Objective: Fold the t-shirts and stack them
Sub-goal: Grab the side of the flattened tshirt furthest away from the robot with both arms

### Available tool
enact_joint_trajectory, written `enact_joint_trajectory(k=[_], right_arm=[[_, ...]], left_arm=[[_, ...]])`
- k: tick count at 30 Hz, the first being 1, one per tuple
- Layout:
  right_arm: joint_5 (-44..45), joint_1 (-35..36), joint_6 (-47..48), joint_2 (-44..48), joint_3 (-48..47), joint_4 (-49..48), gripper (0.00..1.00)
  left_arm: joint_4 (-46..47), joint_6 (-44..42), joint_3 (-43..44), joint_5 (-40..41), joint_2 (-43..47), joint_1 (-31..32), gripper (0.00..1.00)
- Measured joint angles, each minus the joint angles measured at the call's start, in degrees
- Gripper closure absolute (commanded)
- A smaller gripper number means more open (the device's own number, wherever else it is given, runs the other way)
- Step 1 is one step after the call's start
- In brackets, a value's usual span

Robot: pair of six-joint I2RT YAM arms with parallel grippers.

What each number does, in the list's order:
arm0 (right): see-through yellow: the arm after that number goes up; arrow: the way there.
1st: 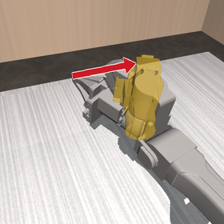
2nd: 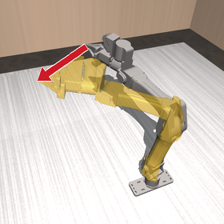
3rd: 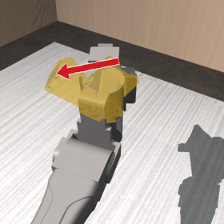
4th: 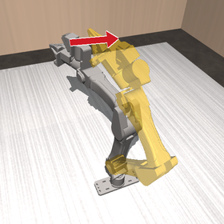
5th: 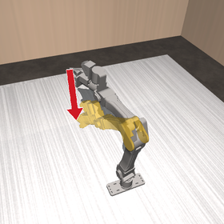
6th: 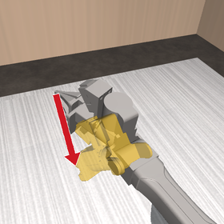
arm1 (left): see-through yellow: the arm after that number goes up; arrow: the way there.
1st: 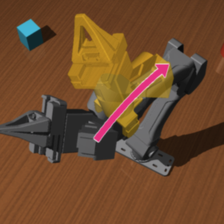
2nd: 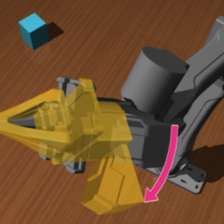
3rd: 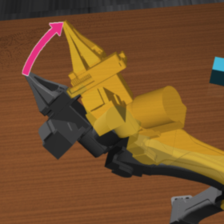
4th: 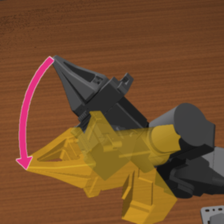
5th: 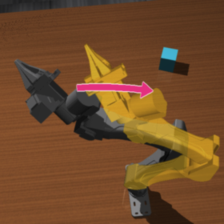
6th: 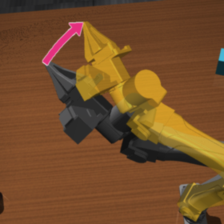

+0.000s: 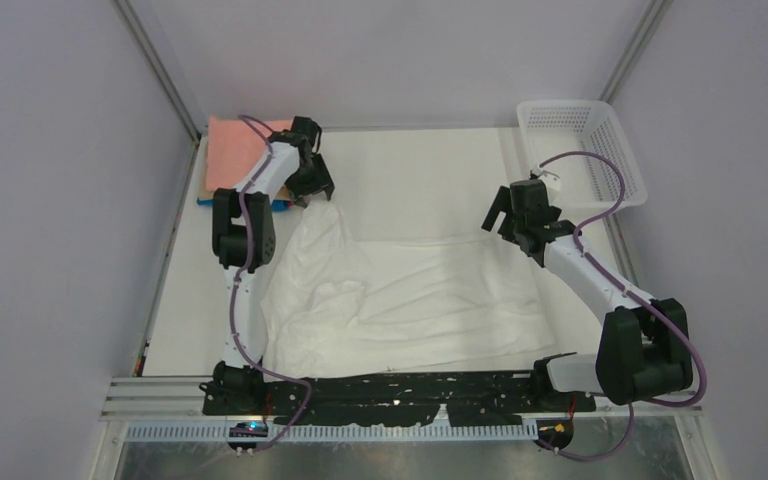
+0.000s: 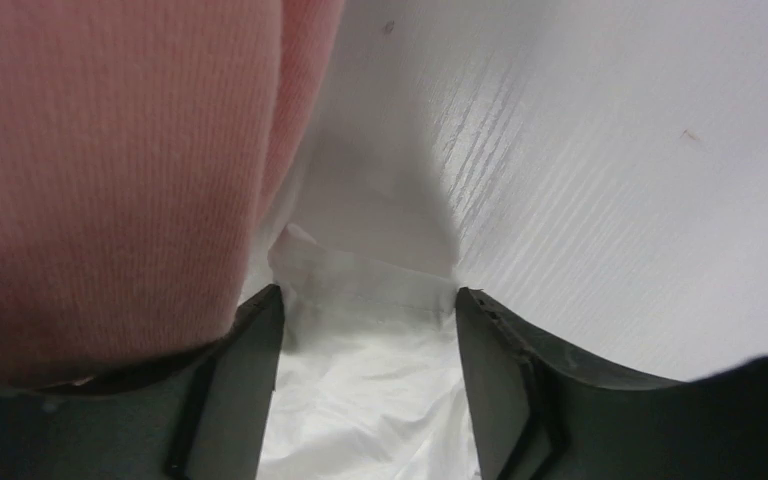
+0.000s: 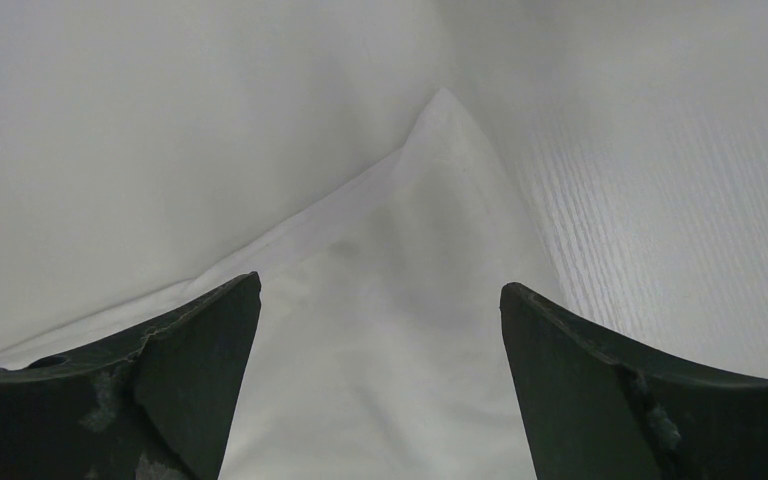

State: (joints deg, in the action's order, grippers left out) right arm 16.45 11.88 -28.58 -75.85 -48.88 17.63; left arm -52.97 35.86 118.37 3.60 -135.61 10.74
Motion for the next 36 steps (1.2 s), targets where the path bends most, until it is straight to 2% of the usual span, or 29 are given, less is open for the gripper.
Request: enact_joint_trajectory(k=[4, 9, 11, 16, 24, 26, 33, 36], right_arm=[[0.0, 0.0, 0.0, 0.6, 0.0, 0.4, 0.05], [0.2, 0.0, 0.0, 2.4, 0.0, 0.6, 0.05], [0.3, 0.0, 0.1, 2.6, 0.0, 0.6, 0.03], [2.0, 0.0, 1.0, -0.3, -2.3, 1.8, 0.01], [8.5, 0.0, 0.9, -22.9, -19.1, 5.1, 0.17], [10.2, 0.0, 0.2, -26.5, -21.3, 6.4, 0.22], [15.6, 0.0, -3.1, -34.5, -27.2, 11.8, 0.28], [16.5, 0.0, -4.2, -36.7, -28.7, 13.4, 0.37]], left_arm=[[0.0, 0.5, -1.2, -0.3, 0.0, 0.0, 0.6], [-0.1, 1.0, -1.5, -0.2, 0.0, 0.0, 0.92], [-0.1, 0.9, -1.5, -0.3, 0.0, 0.0, 1.0], [-0.4, -0.8, -1.1, -0.5, 0.0, 0.0, 1.0], [0.4, -3.4, -1.5, -1.2, 0.0, 0.0, 1.0], [1.2, -3.8, -2.4, -1.2, 0.2, 0.0, 1.0], [3.7, -5.0, -5.9, -2.1, 2.4, 0.0, 1.0], [4.3, -5.1, -6.3, -2.3, 2.8, 0.0, 1.0]])
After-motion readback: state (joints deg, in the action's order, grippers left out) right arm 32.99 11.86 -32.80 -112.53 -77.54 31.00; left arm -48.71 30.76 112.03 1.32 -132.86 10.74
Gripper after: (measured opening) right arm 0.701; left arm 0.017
